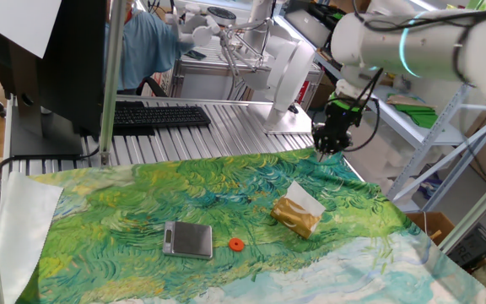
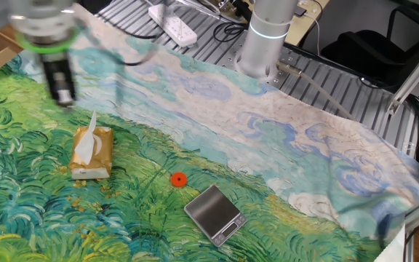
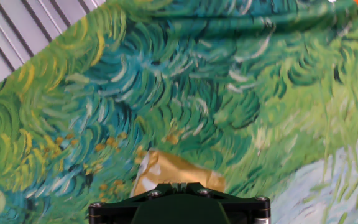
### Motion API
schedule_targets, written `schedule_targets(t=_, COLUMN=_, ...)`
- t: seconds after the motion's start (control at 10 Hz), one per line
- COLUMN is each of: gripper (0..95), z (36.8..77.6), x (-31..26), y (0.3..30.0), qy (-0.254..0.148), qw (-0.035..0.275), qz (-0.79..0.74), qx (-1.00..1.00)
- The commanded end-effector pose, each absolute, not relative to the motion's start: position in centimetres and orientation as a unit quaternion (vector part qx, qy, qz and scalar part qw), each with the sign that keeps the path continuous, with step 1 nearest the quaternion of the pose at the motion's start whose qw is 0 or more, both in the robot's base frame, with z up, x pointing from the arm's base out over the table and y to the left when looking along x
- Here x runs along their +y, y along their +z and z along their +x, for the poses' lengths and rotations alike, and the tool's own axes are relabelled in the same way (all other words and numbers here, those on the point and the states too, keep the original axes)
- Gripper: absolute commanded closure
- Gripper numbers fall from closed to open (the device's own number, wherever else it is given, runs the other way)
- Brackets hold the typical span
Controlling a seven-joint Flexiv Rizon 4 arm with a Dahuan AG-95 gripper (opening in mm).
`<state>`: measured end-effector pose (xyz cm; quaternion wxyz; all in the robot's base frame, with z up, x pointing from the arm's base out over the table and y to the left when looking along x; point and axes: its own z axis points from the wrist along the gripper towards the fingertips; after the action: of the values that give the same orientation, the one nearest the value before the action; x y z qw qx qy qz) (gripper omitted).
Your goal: Pull out a napkin
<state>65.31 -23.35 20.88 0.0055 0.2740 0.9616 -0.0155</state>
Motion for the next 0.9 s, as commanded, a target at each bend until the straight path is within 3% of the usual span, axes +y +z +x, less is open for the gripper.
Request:
schedule_targets(t=0.1, gripper=95.0, z=62.8, x=-21.5, y=20.3, qy=-0.017, qw=0.017, qz=0.295, qx=0.955)
schedule_targets(t=0.9, gripper=95.0, z=61.2, x=-20.8, y=19.5, qy=-0.015, qw=0.02, qz=0.216, qx=0.976)
